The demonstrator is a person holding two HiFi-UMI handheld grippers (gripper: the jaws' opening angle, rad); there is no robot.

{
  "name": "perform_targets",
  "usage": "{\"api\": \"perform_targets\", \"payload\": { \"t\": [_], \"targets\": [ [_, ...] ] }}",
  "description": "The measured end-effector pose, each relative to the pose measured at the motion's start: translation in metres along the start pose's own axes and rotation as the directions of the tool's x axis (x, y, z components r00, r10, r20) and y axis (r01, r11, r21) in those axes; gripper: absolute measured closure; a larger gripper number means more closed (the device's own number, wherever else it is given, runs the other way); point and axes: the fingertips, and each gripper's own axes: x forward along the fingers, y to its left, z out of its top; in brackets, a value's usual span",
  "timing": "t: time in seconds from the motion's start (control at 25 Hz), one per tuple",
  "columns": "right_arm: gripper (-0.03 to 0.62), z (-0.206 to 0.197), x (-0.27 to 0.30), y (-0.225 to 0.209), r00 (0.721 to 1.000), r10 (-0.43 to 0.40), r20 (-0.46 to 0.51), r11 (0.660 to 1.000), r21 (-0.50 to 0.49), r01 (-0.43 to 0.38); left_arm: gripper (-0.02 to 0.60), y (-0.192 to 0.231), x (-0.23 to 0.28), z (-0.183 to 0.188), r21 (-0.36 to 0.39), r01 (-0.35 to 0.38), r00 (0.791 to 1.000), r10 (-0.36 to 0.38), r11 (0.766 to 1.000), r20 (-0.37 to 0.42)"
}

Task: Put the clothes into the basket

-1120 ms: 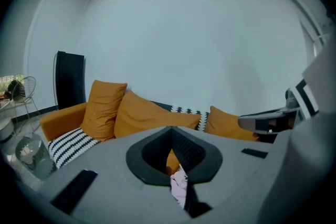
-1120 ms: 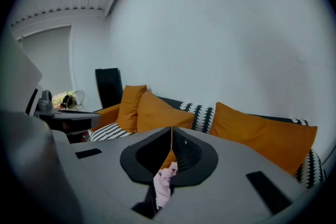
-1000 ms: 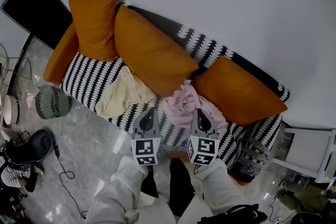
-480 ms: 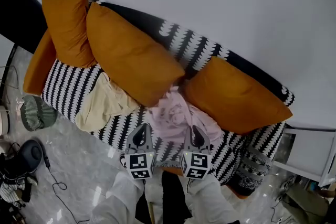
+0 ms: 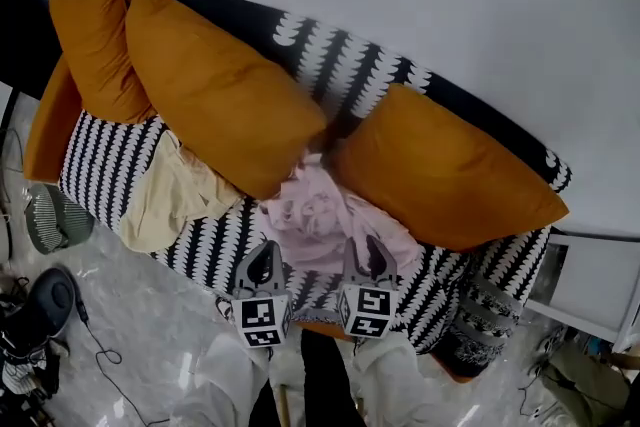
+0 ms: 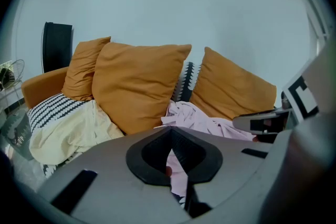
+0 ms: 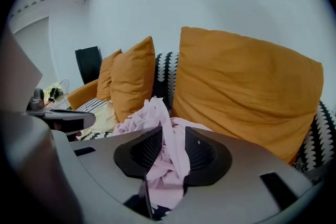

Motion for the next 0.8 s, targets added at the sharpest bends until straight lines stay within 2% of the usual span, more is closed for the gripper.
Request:
{"api": "perform_targets", "payload": {
  "t": [0.28, 0.52, 0.8],
  "targets": [
    [0.431, -0.015, 0.018, -0.015, 0.999, -0.023, -0.047, 0.997, -0.069, 0.020, 0.575, -0.011, 0.015, -0.021, 0.000, -0.006, 0.999, 0.006, 1.000, -0.033],
    [0.402, -0.018, 0.029, -0.019, 0.994, -0.045, -0.104, 0.983, -0.181, 0.026, 0.575, -0.019, 0.024, -0.014, 0.016, 0.001, 0.999, 0.000, 1.000, -0.040],
    [0.399, -0.028, 0.052, -0.025, 0.979, -0.036, -0.201, 0.983, -0.184, -0.002, 0.575, -0.022, 0.034, 0.002, 0.031, 0.003, 0.999, -0.002, 1.000, -0.038]
  ]
}}
